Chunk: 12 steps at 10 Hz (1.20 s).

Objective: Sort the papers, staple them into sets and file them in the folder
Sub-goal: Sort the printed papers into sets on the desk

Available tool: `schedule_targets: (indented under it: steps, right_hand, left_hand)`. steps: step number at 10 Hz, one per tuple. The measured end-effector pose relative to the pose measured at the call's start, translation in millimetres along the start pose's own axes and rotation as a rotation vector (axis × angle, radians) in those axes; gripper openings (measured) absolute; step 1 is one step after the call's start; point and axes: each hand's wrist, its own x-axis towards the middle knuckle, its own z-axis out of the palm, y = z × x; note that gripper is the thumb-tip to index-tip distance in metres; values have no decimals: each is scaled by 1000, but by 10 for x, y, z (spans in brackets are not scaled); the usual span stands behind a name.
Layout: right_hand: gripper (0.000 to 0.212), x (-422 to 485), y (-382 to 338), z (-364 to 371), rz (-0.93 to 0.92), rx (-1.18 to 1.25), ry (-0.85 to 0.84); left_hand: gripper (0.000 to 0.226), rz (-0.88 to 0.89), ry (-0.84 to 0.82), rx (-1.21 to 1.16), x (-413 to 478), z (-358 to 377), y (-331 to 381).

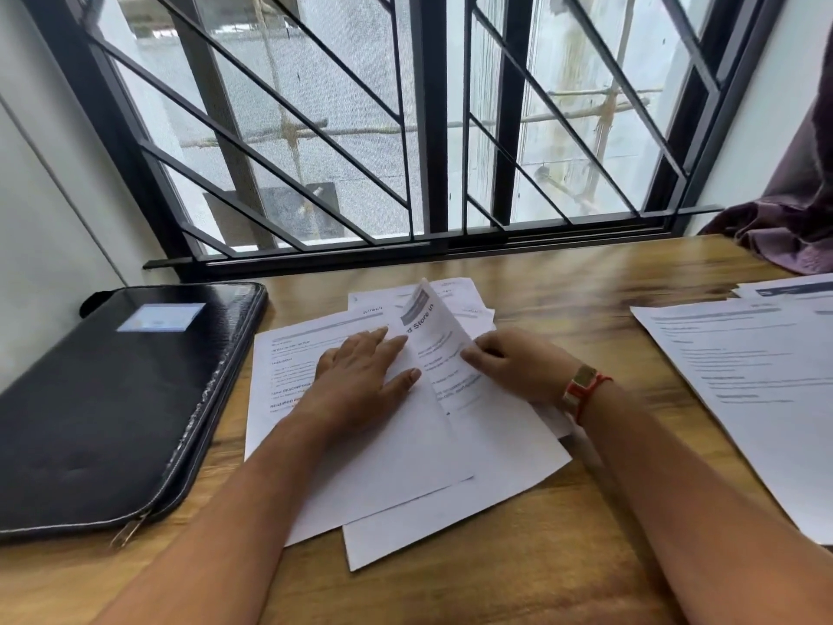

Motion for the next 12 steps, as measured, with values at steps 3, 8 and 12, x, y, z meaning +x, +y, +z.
schedule_targets:
  steps: [3, 8, 12]
  right_hand:
    - [47, -35, 79, -10, 117, -189, 345]
    - [13, 79, 245, -1, 323, 657, 302]
    - [34, 108, 299, -2, 318, 625, 351]
  left_hand:
    - [58, 41, -15, 44, 48, 50, 0]
    - [58, 38, -5, 30, 47, 45, 26]
    - [62, 20, -4, 28, 31, 10, 66]
